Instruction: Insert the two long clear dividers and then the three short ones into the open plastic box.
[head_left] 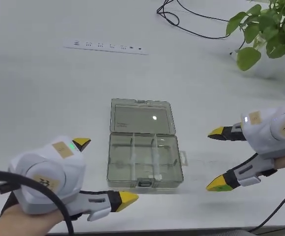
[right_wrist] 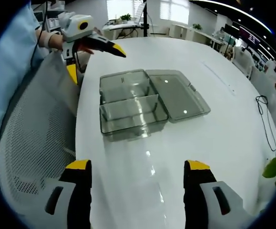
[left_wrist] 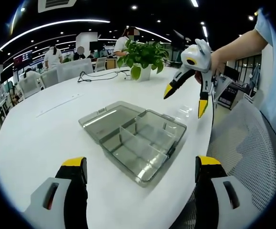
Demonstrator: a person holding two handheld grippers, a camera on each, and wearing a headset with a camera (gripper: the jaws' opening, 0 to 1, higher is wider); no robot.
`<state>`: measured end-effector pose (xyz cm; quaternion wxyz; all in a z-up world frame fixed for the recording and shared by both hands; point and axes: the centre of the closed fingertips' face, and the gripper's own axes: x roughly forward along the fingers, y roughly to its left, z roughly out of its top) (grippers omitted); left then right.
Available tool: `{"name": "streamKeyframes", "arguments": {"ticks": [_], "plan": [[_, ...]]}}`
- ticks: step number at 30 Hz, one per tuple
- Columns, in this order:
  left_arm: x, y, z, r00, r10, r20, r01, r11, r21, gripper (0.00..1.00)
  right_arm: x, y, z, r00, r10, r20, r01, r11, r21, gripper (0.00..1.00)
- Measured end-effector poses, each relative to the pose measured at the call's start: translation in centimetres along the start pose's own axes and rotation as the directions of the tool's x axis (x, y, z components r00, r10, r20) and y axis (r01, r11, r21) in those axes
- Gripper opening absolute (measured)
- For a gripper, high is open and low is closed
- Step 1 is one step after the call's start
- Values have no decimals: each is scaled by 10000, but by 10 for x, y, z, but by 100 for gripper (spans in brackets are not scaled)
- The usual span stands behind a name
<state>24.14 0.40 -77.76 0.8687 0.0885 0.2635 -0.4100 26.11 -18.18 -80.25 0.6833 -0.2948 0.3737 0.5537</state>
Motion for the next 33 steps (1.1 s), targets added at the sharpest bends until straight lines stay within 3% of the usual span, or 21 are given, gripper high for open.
{"name": "streamKeyframes", "arguments": {"ticks": [10, 19, 26, 33], "plan": [[-2, 1, 0, 9999, 166, -8, -166, 9998, -53, 96, 9, 0, -12, 9964, 414, -734, -477, 9951, -861, 71], [-5, 1, 0, 9996, 276, -1, -276, 9996, -106, 96, 22, 2, -20, 9868, 573, -1513, -803, 9854, -1503, 61], [-8, 2, -1, 9993, 370, 11, -370, 9992, -145, 96, 30, 3, -24, 9764, 690, -2049, -1055, 9793, -1730, 56], [-9, 2, -1, 9992, 404, 21, -403, 9990, -190, 96, 33, 2, -27, 9712, 750, -2260, -1161, 9778, -1743, 48]]}}
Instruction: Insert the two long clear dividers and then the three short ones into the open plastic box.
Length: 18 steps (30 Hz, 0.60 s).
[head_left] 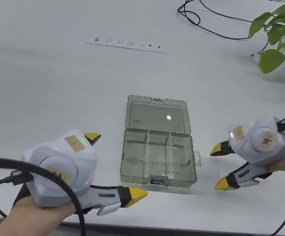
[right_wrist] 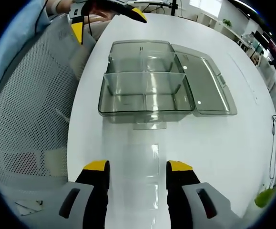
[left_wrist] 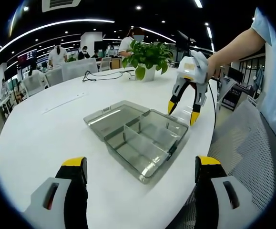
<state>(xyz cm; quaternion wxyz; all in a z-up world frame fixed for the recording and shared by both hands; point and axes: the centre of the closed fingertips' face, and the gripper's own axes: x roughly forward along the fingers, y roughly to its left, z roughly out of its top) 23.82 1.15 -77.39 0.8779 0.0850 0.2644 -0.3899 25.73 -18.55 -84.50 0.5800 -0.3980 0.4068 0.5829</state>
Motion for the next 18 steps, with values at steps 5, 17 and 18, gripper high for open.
{"name": "streamKeyframes", "arguments": {"ticks": [5, 17, 18], "plan": [[0, -1, 0, 10000, -4, 22, 4, 10000, -27, 96, 3, -2, -2, 9999, 2, -146, -2, 10000, 3, 46], [0, -2, 0, 10000, -26, 21, 26, 10000, -60, 96, 9, -1, 0, 9995, 75, -301, -80, 9998, -159, 42], [0, -2, 0, 10000, -37, 14, 38, 10000, -62, 96, 9, -2, 0, 9996, 51, -292, -56, 9998, -167, 42]]}}
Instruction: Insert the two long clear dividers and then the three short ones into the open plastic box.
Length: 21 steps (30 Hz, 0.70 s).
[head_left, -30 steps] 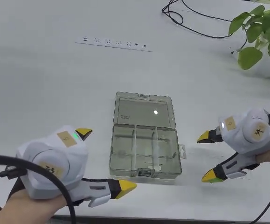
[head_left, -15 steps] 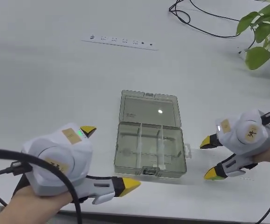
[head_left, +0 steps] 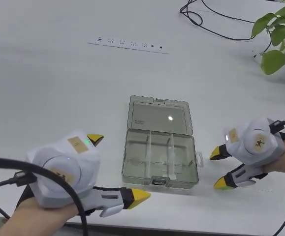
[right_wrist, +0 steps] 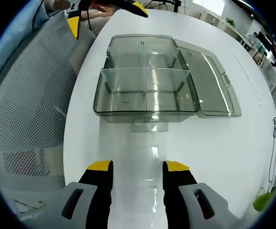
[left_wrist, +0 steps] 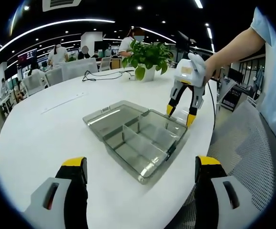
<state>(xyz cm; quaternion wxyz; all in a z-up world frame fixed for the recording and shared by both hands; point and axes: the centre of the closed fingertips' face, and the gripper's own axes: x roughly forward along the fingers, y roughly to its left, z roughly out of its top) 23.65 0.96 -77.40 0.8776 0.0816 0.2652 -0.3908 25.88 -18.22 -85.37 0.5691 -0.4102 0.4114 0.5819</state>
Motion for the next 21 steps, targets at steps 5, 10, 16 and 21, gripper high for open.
{"name": "streamKeyframes", "arguments": {"ticks": [5, 10, 16, 21], "plan": [[0, 0, 0, 10000, -30, -15, 30, 10000, 37, 96, 1, 0, 0, 10000, -18, -34, 18, 10000, 62, 40], [1, 0, 1, 10000, -48, -23, 48, 10000, 50, 96, 1, -1, 0, 10000, -28, -9, 28, 10000, 9, 39], [2, 0, 1, 10000, -51, -34, 51, 10000, 56, 96, 2, -1, 0, 9997, -185, -131, 181, 9993, -333, 38], [3, -1, 1, 10000, -90, -37, 90, 9999, 64, 95, 2, 1, 0, 9998, -159, -145, 154, 9993, -354, 34]]}}
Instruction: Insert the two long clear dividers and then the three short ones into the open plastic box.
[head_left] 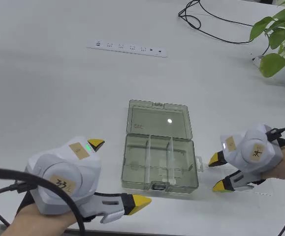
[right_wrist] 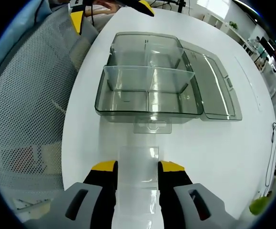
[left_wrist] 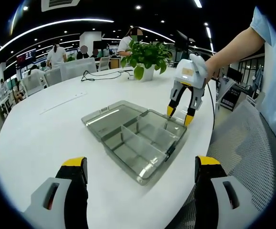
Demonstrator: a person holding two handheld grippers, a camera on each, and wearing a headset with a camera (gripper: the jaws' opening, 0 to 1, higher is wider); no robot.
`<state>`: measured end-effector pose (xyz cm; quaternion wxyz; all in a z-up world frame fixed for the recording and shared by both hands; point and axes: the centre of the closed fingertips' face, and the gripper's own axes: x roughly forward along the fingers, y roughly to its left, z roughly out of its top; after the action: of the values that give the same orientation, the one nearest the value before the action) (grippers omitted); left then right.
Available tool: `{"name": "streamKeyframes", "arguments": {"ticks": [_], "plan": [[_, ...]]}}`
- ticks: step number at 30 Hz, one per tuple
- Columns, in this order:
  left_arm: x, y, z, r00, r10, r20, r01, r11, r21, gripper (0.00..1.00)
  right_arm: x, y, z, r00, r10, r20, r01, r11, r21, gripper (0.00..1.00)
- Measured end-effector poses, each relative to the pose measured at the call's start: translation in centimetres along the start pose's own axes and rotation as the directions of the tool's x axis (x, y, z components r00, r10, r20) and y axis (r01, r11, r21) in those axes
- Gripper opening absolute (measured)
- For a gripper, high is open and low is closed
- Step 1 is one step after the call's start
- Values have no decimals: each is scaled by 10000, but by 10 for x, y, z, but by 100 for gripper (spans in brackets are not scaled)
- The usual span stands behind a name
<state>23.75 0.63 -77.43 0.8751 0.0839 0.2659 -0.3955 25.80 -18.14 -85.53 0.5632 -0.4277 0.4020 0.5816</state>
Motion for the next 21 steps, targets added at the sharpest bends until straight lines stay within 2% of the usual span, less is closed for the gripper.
{"name": "streamKeyframes", "arguments": {"ticks": [7, 21], "plan": [[1, 0, 2, 10000, 9, 36, -8, 10000, -85, 95, 0, -1, 0, 10000, -51, 57, 51, 10000, 29, 33], [3, 1, 2, 10000, -18, 22, 19, 9997, -224, 94, -8, -5, 0, 9978, -507, 422, 475, 9961, 738, 32]]}}
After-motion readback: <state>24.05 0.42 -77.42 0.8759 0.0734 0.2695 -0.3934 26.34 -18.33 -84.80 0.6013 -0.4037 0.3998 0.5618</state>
